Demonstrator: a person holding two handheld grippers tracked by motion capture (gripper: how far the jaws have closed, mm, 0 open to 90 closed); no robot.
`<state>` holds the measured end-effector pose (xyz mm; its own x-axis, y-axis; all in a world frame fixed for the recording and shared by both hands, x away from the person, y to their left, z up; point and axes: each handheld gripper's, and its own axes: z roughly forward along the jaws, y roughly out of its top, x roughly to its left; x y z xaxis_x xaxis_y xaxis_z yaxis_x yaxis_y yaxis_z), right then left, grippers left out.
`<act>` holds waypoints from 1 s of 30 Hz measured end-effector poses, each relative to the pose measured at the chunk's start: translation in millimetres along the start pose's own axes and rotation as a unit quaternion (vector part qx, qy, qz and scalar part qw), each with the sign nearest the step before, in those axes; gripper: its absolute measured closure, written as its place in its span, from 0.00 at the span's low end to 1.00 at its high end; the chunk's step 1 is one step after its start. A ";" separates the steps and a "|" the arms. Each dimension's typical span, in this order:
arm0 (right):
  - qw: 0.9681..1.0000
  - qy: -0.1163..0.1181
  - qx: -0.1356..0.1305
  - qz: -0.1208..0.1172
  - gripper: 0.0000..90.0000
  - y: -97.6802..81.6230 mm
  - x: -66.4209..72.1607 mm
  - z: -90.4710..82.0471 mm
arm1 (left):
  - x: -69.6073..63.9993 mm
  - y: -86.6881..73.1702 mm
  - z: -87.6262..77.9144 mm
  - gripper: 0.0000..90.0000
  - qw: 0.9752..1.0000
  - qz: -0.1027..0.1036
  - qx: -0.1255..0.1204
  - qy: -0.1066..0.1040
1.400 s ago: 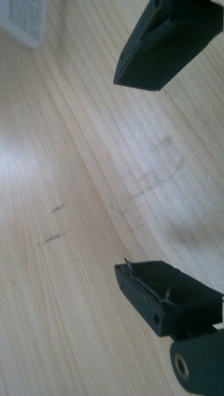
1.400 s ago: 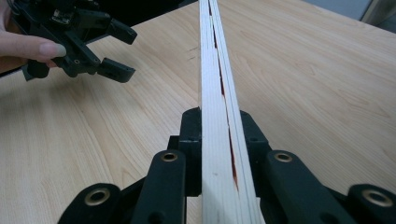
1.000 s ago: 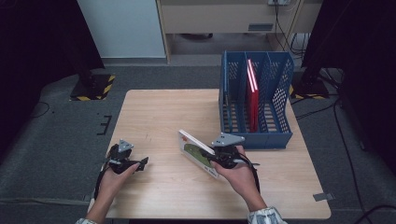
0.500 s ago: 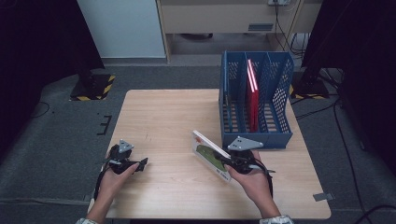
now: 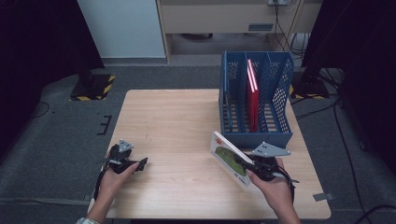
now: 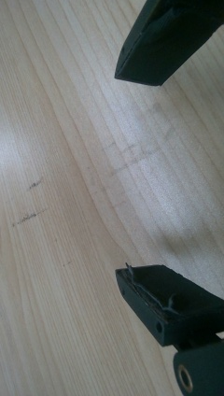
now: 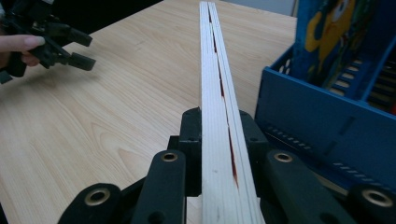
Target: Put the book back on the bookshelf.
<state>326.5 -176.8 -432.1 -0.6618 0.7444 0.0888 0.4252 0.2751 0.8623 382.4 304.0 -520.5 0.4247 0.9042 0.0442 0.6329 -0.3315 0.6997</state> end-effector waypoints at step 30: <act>0.998 -0.052 -0.021 0.014 0.85 6.0 -15.1 -43.0 | 2.3 -4.0 8.1 0.04 1.000 0.000 0.016 0.002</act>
<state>312.5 -212.5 -406.8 -0.5810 0.8115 0.0624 0.4154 0.2297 0.8802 386.1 305.2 -529.0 0.4226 0.9051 0.0468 0.6527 -0.3398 0.6771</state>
